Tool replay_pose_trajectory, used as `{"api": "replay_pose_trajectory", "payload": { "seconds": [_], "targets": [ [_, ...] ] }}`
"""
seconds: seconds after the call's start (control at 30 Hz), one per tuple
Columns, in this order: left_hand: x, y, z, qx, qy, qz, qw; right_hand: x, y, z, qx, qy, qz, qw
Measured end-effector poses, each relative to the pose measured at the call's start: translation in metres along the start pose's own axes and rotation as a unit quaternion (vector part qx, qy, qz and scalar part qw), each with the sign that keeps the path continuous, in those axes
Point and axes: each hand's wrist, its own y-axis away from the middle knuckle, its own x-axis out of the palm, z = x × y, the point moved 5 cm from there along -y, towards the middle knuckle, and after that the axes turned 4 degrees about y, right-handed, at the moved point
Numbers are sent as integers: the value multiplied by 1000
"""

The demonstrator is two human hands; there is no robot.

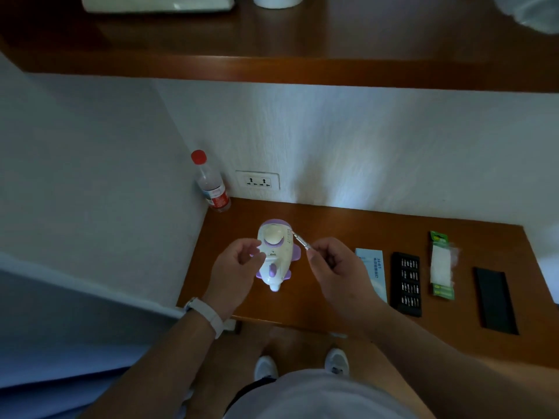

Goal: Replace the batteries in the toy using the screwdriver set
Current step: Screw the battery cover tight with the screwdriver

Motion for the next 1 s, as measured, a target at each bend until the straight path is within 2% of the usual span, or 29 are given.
{"api": "replay_pose_trajectory", "payload": {
  "seconds": [0.13,0.33,0.47,0.67,1.0],
  "targets": [
    [-6,-18,28,-32,-40,-25,998,21,-13,-17,25,8,13,1000],
    [0,-44,67,-107,-38,10,993,49,-32,-38,46,-5,50,998],
    [6,-59,88,-149,14,43,988,63,-44,-49,48,-19,59,997],
    [18,-72,101,-165,99,97,976,78,-52,-54,51,-57,67,995],
    [33,-97,105,-190,219,178,940,83,-55,-57,17,-42,64,997]
  ]
}}
